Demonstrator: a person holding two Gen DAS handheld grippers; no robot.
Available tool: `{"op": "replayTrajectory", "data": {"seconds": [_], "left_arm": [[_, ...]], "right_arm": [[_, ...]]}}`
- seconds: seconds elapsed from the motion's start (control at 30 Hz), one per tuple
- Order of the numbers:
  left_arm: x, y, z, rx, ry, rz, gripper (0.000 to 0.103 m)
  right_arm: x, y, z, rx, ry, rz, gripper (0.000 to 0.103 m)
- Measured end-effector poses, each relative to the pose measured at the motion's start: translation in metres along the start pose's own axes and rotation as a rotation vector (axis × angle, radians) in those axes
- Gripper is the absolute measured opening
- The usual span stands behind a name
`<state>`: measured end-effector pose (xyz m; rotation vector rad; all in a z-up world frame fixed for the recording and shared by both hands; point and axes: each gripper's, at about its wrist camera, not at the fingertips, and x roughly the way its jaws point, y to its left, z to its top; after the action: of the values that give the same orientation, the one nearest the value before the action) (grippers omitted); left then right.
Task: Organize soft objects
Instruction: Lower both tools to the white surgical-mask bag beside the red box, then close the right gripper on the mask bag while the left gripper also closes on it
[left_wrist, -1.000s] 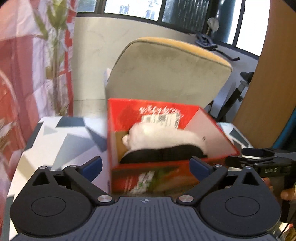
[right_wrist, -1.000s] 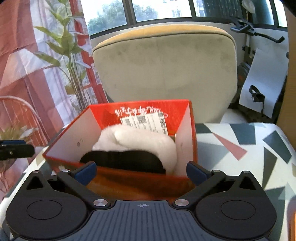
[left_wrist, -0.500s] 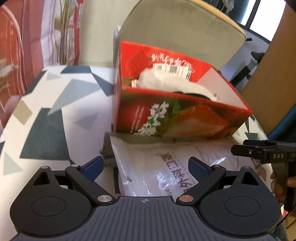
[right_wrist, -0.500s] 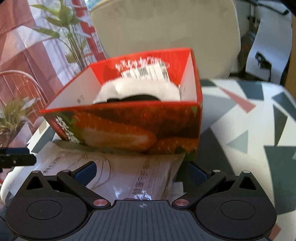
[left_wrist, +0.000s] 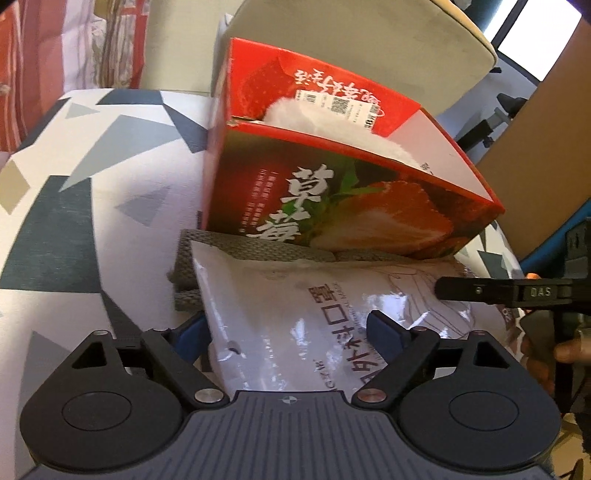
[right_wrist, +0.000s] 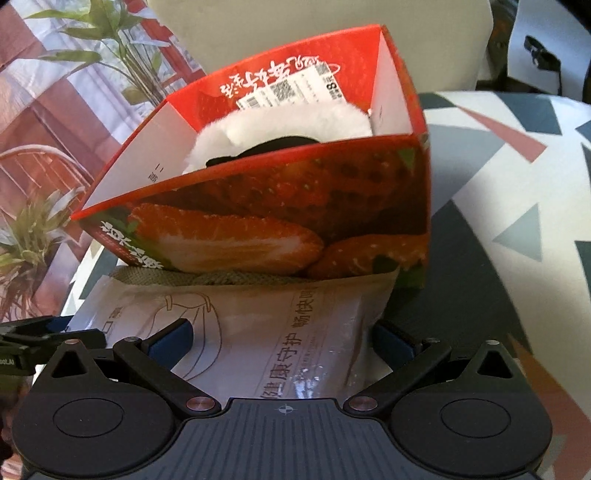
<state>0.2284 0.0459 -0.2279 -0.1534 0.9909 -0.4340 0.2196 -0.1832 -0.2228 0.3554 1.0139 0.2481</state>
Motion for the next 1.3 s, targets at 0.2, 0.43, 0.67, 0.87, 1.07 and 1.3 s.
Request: {"op": "replayTrajectory", "data": {"seconds": [0.2,0.43,0.67,0.87,1.07,1.3], "left_arm": [[0.007,-0.003,0.002,-0.011,0.017,-0.045,0.085],[0.009,0.003,0.005,-0.068,0.031,-0.059,0.076],[0.013,0.013,0.005,-0.146,0.068,-0.138,0.067],[0.013,0.008,0.003,-0.139,0.078,-0.165,0.067],[-0.007,0.009,0.008,-0.098,0.029,-0.187,0.059],[-0.030,-0.005,0.017,-0.001,-0.045,-0.169,0.058]], "right_arm": [[0.008,-0.003,0.004,0.022,0.035,0.010,0.103],[0.012,-0.009,0.003,0.079,0.063,0.019,0.103],[0.014,-0.010,0.001,0.110,0.072,0.031,0.103],[0.009,-0.007,0.001,0.115,0.067,0.029,0.095],[-0.022,-0.003,0.009,0.057,0.007,0.039,0.071],[-0.056,0.010,0.015,-0.059,-0.076,0.052,0.060]]}}
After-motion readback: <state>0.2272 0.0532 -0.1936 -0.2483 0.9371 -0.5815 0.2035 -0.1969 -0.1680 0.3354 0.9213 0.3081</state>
